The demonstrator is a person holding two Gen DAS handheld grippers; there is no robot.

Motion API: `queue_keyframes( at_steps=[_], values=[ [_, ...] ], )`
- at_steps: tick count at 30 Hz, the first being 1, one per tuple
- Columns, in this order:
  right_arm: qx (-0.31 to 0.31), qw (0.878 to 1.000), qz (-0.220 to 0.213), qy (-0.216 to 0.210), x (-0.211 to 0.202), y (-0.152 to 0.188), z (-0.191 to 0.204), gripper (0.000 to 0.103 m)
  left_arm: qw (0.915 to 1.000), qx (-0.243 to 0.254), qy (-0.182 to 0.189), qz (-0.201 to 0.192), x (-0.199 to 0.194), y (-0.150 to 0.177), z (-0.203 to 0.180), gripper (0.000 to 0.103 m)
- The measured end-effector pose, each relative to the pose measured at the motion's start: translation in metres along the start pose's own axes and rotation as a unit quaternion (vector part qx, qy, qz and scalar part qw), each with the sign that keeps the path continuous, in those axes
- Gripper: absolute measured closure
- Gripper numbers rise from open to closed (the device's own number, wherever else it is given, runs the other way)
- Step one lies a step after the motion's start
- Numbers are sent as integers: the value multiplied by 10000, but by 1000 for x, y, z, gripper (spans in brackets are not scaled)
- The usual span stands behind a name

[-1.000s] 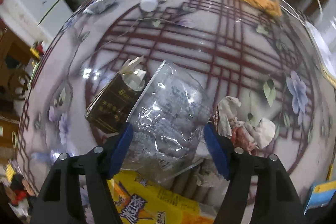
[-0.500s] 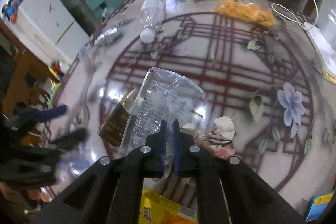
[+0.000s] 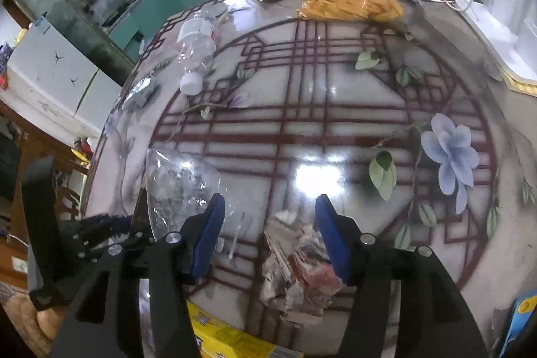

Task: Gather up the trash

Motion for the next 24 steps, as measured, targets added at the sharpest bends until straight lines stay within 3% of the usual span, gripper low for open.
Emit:
queue_keyframes(
  at_steps=[3, 6, 10, 16, 18, 23, 24],
  values=[
    [-146, 9998, 38, -94, 5, -5, 15, 46, 9998, -145, 2, -112, -8, 0, 10, 76],
    [-438, 9988, 138, -192, 13, -4, 39, 36, 9993, -268, -74, -245, -21, -1, 22, 76],
    [-720, 9960, 440, -285, 35, 7, 70, 36, 9981, -411, -242, -393, -38, 0, 40, 76],
    [-595, 9945, 771, -396, 62, 26, 90, 37, 9958, -579, -348, -613, -64, 5, 55, 76],
    [-587, 9942, 834, -341, 66, 32, 92, 60, 9951, -590, -369, -703, -75, 8, 57, 76],
    [-668, 9954, 600, -339, 49, 33, 99, 70, 9928, -571, -448, -952, -100, 10, 59, 75],
    [-691, 9958, 478, -359, 40, 31, 101, 76, 9921, -572, -460, -1014, -106, 10, 59, 75]
  ],
)
Point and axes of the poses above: each gripper's, at about its wrist camera, not at the fingertips, and x roughly the way its jaws point, z to its left, y to its underside, the point moved 8 cm from there along x, roughly the way its jaws point, and after that the axes turned 4 degrees about -z, right-handed, at the moved point
